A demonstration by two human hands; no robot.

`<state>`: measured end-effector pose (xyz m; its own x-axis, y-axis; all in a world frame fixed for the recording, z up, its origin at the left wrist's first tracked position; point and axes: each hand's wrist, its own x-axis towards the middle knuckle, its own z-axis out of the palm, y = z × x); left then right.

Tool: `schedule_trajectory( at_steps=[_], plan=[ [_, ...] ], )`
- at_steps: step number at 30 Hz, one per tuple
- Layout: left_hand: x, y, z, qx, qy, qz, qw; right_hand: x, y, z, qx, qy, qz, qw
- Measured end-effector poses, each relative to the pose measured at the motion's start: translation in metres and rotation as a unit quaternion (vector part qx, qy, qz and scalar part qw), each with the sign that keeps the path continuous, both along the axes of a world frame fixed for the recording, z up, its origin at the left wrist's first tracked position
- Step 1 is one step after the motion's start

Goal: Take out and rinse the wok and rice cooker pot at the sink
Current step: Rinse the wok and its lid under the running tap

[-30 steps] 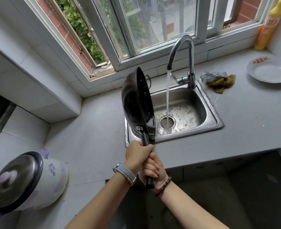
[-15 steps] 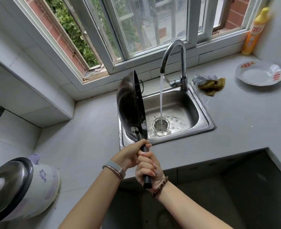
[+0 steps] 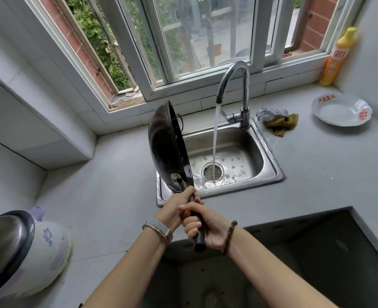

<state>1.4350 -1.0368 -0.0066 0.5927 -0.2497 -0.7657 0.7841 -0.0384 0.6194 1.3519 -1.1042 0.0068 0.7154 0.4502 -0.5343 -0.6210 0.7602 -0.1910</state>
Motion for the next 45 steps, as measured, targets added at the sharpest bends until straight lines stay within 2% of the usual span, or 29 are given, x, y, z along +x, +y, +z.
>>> schedule_trajectory(
  at_steps=[3, 5, 10, 21, 27, 31, 45],
  plan=[
    [-0.001, -0.002, 0.001, -0.019, 0.008, 0.039, 0.999, 0.001, -0.001, 0.011, -0.130, 0.012, 0.019, 0.991],
    [-0.001, -0.002, 0.003, -0.042, 0.021, 0.063, 0.997, 0.001, 0.000, 0.015, -0.169, 0.011, 0.003, 0.986],
    [-0.008, -0.001, 0.008, -0.076, 0.018, 0.070, 0.994, -0.005, 0.002, 0.023, -0.141, -0.001, 0.009, 0.990],
    [-0.011, 0.014, 0.045, -0.006, -0.138, -0.025, 0.990, -0.014, 0.009, 0.048, -0.008, -0.029, -0.028, 0.999],
    [-0.011, 0.021, 0.072, -0.015, -0.167, -0.030, 0.985, -0.016, 0.013, 0.071, -0.015, -0.068, -0.025, 0.997],
    [-0.012, 0.025, 0.087, -0.041, -0.154, -0.036, 0.987, -0.018, 0.019, 0.083, -0.024, -0.080, -0.031, 0.996],
    [-0.020, 0.042, 0.126, -0.004, -0.199, -0.088, 0.976, -0.024, 0.037, 0.105, -0.010, -0.127, -0.040, 0.991]
  ],
)
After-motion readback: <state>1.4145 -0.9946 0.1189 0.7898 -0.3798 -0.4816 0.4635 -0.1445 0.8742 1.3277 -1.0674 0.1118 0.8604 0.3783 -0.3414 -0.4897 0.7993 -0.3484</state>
